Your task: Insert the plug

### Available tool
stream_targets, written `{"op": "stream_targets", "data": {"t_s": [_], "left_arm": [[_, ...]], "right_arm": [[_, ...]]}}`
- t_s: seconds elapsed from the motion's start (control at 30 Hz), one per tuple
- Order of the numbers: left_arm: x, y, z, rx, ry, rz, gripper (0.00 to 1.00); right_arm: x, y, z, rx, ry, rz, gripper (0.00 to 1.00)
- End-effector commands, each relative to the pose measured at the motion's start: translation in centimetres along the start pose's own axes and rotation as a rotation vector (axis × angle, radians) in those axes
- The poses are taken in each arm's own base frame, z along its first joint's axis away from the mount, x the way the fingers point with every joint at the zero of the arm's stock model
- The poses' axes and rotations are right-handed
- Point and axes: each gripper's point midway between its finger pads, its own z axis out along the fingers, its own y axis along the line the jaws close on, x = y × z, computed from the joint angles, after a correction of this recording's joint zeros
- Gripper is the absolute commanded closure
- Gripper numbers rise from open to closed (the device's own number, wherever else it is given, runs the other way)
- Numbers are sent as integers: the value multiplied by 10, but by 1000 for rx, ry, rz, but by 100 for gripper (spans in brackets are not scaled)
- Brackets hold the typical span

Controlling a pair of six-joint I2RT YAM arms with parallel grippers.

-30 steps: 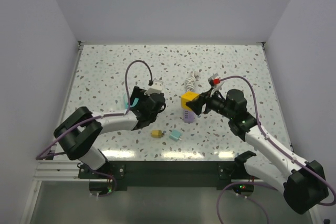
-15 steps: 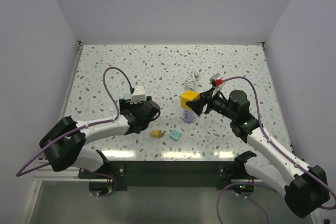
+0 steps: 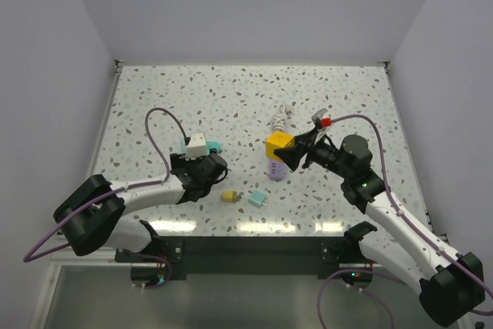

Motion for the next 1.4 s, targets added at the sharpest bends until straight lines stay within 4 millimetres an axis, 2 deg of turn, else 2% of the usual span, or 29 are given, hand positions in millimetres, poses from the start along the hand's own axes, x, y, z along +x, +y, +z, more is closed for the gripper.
{"op": "stream_targets", "data": {"t_s": [0.0,0.1,0.23,0.5,0.8,1.07,1.27,1.37], "left_arm": [[-9,-5,7,15,-38,-67,0],[-12,-4,11,23,-51,-66,0],[-22,-14,19,79,-84,-94,0],[-18,-17,34,94,-90,-32,0],[-19,-32,45,135,-89,8,0],[-16,-53,57,176,-84,64,5],[-19,-82,50,272,-94,67,8],[-16,-106,42,337,-98,87,8]], "right_arm": [[-23,8,-1,-26,-70,-17,100],[-22,7,0,-22,-67,-18,100],[-22,6,0,-21,-64,-15,100],[-20,3,4,-11,-54,-15,100],[-18,-1,7,-2,-44,-10,100],[-17,-4,8,11,-37,-12,100],[-12,-10,13,30,-13,-3,100],[-11,-12,15,41,-4,-3,100]]}}
